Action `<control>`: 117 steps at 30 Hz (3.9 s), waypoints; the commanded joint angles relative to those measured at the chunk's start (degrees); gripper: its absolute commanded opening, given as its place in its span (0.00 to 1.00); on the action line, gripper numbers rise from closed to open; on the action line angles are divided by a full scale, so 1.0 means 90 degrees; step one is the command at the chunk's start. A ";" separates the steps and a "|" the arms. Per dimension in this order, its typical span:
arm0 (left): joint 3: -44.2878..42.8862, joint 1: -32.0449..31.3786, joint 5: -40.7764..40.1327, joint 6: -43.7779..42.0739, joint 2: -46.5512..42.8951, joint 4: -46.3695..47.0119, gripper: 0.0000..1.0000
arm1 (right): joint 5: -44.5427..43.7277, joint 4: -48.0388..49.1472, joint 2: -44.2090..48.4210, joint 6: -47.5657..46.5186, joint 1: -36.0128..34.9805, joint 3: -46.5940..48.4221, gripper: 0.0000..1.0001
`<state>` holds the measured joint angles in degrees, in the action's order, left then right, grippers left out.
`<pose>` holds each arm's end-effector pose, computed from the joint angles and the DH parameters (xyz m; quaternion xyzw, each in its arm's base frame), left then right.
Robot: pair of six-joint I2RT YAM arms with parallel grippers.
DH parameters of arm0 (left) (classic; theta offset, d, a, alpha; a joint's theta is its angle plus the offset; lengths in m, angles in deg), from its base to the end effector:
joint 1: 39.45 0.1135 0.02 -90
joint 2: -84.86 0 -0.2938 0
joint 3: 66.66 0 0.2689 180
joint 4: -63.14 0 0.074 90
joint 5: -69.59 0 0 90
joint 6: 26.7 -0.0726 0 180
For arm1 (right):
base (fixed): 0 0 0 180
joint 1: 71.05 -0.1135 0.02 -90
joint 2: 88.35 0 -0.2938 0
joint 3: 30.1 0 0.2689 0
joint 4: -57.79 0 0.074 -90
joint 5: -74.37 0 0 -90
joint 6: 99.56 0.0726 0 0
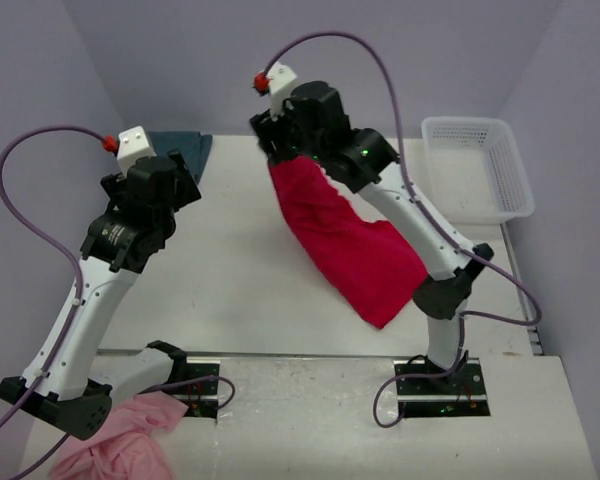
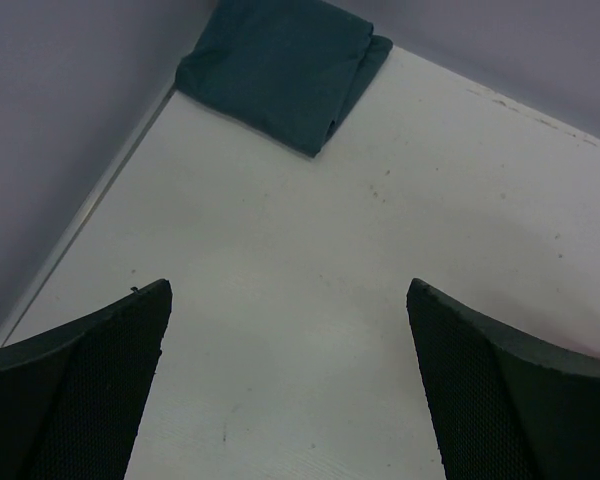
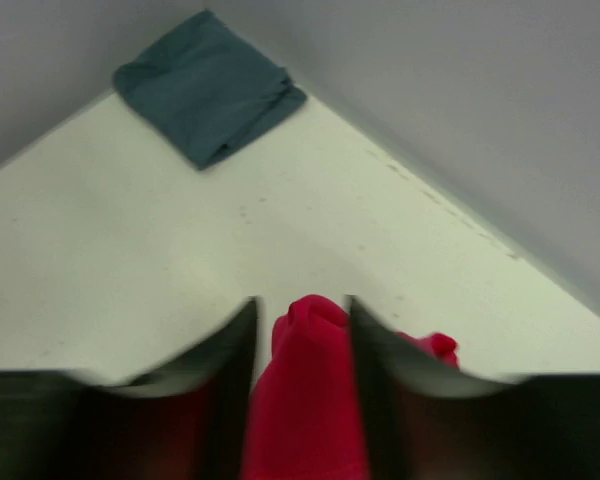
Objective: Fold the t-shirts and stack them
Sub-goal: Move the tshirt to the center of the board, then flatten out the tshirt
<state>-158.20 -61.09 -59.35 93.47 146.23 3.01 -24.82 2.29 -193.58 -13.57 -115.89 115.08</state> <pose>0.2257 -0.0405 0.4414 -0.2270 0.8017 0.0535 0.5504 0.3228 0.3046 0.5306 -0.2841 0.7427 0.1506 0.5874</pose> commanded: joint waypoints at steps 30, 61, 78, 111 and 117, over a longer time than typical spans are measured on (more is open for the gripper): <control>0.0478 -0.0739 0.1397 -0.0355 0.3123 0.1430 0.74 | 0.0972 0.1287 0.1254 0.3356 0.1925 -0.6008 0.90; -0.0832 -0.0964 0.1172 -0.0736 0.5458 0.1246 0.67 | 0.1539 0.1883 0.1810 0.3121 0.2746 -0.6886 0.93; -0.0449 -0.1052 0.0869 -0.0481 0.3508 0.0758 0.00 | 0.0970 0.1014 0.0981 0.3385 0.2980 -0.6622 0.89; 0.0184 -0.1052 0.1094 -0.0657 0.2596 0.0767 0.00 | 0.1226 0.1336 0.1097 0.4254 0.3029 -0.7902 0.50; 0.0272 -0.1052 0.1123 -0.0667 0.2528 0.0777 0.00 | 0.1246 0.1365 0.0882 0.4176 0.3029 -0.7814 0.49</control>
<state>-155.89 -70.34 -49.42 88.16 169.64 7.93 -11.86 14.26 -185.69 23.85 -88.39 44.11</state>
